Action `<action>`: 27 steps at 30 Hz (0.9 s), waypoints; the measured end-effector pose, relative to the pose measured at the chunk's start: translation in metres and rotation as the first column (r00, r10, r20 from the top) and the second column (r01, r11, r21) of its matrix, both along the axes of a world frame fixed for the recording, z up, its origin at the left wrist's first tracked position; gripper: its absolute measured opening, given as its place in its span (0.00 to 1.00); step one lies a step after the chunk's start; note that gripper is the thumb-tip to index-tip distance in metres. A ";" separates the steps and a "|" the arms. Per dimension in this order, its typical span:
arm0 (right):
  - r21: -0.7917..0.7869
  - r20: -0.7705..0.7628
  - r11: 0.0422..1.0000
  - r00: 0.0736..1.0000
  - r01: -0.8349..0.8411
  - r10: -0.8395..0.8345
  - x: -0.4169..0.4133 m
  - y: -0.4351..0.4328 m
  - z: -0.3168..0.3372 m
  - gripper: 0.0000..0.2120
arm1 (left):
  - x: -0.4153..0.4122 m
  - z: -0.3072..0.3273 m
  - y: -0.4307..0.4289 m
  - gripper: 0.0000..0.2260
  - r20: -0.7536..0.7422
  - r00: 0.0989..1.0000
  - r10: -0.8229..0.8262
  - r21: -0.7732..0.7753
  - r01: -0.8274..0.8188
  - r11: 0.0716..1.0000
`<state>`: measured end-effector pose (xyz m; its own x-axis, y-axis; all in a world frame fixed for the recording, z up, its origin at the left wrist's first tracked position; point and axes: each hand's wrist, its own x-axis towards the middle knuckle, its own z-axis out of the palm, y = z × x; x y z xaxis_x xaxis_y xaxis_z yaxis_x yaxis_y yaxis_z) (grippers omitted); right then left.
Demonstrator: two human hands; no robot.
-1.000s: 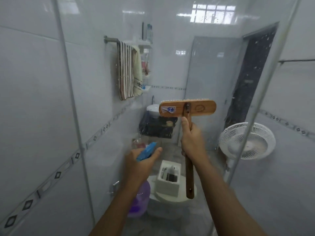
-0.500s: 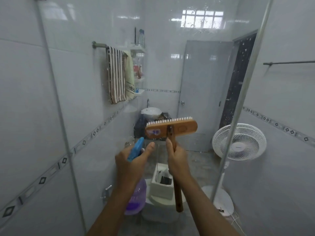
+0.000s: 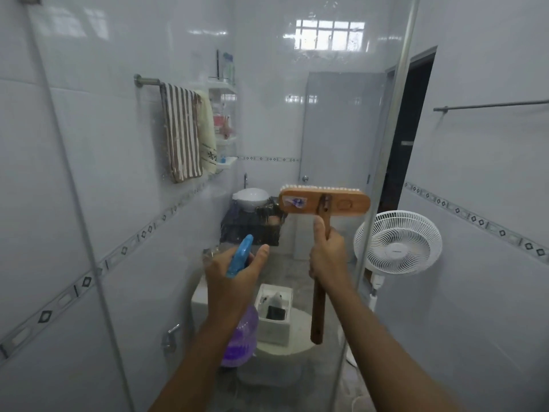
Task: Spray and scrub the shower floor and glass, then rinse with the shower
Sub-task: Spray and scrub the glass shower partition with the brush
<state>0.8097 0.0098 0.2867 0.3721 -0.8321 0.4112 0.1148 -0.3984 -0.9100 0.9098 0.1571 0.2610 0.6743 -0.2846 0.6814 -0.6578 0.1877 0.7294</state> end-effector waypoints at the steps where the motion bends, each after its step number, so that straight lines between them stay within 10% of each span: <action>1: -0.019 0.004 1.000 1.000 0.005 -0.005 -0.004 -0.003 0.012 0.19 | -0.005 0.002 -0.004 0.16 0.007 1.000 -0.005 -0.005 0.005 1.000; 12: 0.008 -0.203 0.998 0.977 -0.066 0.067 -0.035 -0.008 -0.118 0.23 | -0.039 0.012 -0.031 0.10 0.003 0.999 -0.039 0.033 0.039 0.999; 27: -0.209 -0.047 0.977 0.998 -0.048 0.039 -0.036 -0.043 0.203 0.21 | -0.042 0.127 -0.061 0.16 -0.018 0.996 -0.090 0.018 0.090 0.996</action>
